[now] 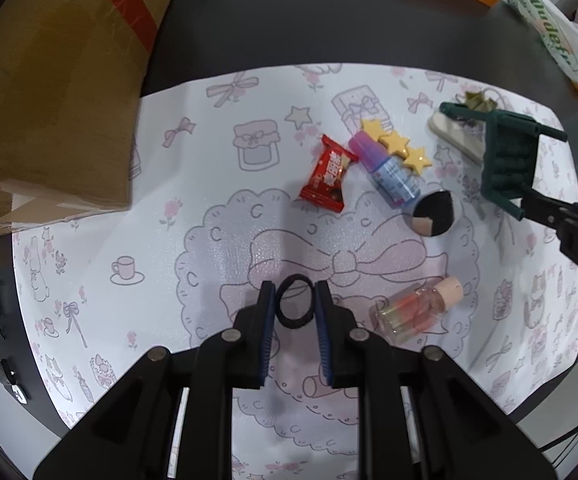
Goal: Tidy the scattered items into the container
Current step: 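Grasp the black hair tie with the left gripper while right lifts the chair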
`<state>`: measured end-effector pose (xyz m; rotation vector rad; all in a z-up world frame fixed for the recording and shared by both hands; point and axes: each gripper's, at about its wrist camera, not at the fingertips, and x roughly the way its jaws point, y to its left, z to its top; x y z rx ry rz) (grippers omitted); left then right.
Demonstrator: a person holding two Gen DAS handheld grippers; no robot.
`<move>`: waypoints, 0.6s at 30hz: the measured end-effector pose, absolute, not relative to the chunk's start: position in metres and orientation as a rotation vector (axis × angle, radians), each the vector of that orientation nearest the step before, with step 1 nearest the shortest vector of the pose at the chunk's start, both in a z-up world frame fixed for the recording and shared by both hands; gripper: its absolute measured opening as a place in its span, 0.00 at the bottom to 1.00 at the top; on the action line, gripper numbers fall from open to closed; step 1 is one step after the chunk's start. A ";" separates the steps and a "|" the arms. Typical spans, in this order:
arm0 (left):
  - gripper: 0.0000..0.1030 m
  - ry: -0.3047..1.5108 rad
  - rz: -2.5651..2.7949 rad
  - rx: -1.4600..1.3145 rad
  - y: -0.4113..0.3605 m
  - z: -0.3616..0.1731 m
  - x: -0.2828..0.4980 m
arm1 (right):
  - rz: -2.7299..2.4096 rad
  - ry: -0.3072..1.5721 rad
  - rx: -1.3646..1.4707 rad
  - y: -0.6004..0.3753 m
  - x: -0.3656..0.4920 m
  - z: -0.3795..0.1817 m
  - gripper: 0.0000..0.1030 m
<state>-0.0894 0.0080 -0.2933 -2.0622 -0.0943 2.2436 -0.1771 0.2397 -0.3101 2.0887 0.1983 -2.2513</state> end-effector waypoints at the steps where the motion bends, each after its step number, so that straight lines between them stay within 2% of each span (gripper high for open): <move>1: 0.19 -0.102 2.250 -2.058 0.011 -0.292 -0.091 | -2.256 0.198 2.083 0.239 -0.177 -0.308 0.07; 14: 0.19 -0.199 2.327 -2.003 0.055 -0.273 -0.116 | -2.332 0.199 1.988 0.243 -0.158 -0.276 0.07; 18: 0.19 -0.206 2.355 -1.982 0.047 -0.263 -0.107 | -2.355 0.195 1.962 0.254 -0.145 -0.261 0.07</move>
